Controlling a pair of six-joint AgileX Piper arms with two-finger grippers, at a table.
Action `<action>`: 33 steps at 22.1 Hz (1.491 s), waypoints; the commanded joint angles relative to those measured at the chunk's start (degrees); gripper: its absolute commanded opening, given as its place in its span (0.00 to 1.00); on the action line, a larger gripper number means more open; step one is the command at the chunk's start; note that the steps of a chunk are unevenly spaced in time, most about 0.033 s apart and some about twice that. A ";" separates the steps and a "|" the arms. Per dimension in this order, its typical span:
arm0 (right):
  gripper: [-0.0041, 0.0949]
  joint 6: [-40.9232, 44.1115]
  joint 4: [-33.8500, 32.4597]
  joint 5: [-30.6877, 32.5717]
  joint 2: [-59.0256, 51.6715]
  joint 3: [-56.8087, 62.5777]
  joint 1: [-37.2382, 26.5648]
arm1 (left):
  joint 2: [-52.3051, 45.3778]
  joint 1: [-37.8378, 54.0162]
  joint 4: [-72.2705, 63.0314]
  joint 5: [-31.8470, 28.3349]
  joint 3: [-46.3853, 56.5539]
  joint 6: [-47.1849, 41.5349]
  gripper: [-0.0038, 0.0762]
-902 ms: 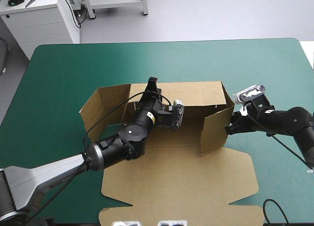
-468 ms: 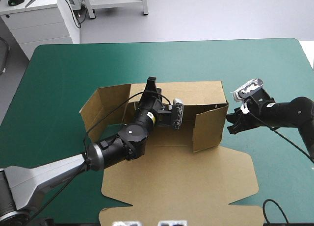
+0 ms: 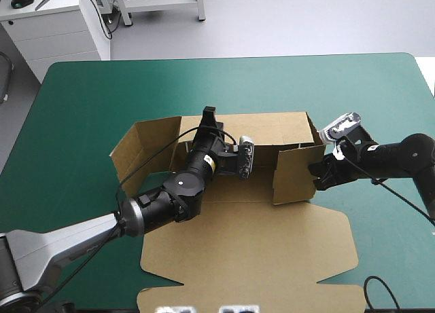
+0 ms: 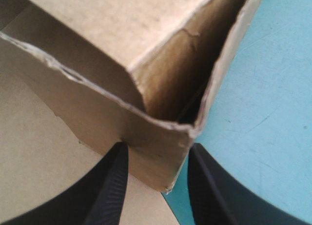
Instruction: Fold the box
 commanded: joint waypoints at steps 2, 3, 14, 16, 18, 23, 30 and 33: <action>0.42 -2.17 6.98 -2.26 0.13 -1.83 0.02 | -1.04 -0.46 -3.23 -0.42 -0.69 -1.68 0.04; 0.42 -3.54 7.80 -2.57 0.85 -1.83 0.17 | -1.04 -0.46 -3.23 -0.42 -0.69 -1.86 0.04; 0.21 -2.94 9.46 -20.75 8.24 -1.83 7.68 | -1.04 -0.46 -0.30 -0.11 -0.80 -2.85 0.04; 0.04 -2.81 9.46 -21.03 8.63 -1.83 8.87 | -1.04 -0.46 2.66 0.16 -0.80 -4.50 0.04; 0.04 -2.67 9.50 -20.94 8.63 -1.83 9.20 | -1.04 -0.46 4.01 0.31 -0.80 -4.50 0.04; 0.04 -0.52 8.74 -21.04 8.63 -1.83 9.20 | -1.04 -0.46 4.58 0.35 -0.80 -4.50 0.05; 0.04 5.13 4.13 -22.10 8.63 -1.83 9.20 | -1.04 -1.47 5.72 0.99 -0.80 -6.67 0.38; 0.04 9.93 -0.27 -22.75 8.63 -1.83 9.20 | -1.04 -5.03 10.98 4.34 -0.80 -13.12 0.38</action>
